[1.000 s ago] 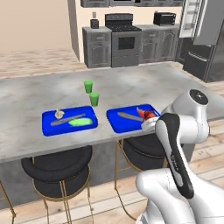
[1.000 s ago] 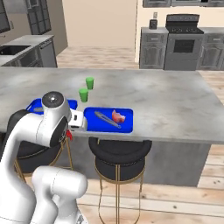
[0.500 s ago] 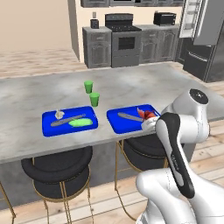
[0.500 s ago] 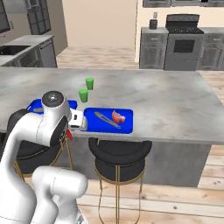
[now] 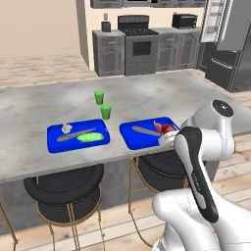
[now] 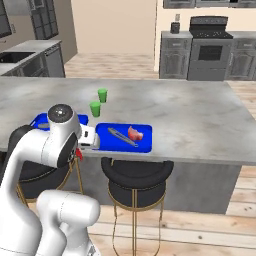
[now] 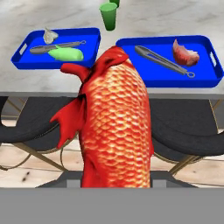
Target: Gather the garlic and corn from the fridge and place them on a tray on the dining counter. Then gather the steak and fish from the fridge and place them on the other tray.
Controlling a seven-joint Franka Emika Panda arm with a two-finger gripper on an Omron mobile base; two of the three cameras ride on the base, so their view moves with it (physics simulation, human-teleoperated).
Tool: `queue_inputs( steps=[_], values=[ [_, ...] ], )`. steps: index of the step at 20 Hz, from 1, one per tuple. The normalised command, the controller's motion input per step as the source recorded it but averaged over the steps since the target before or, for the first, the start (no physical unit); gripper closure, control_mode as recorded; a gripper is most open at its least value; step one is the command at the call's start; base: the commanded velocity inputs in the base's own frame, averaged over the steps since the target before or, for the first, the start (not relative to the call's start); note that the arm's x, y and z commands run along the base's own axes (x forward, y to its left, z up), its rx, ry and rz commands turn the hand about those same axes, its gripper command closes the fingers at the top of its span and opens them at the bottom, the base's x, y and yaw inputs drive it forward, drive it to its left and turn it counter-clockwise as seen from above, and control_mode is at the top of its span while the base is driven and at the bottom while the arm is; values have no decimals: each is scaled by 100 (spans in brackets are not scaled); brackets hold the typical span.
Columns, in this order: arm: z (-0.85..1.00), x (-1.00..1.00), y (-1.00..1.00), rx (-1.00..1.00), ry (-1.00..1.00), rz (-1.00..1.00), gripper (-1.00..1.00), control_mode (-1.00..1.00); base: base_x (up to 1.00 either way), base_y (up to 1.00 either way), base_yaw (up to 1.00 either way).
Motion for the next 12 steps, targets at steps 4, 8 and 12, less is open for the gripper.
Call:
queue_inputs(
  steps=[4, 8, 12],
  values=[
    [0, 0, 0, 0, 0, 0, 100, -100, 0, 0, 0],
    [0, 0, 0, 0, 0, 0, 100, -100, 0, 0, 0],
    [2, 75, 24, -5, 20, -5, 100, -100, 0, 0, 0]
  ],
)
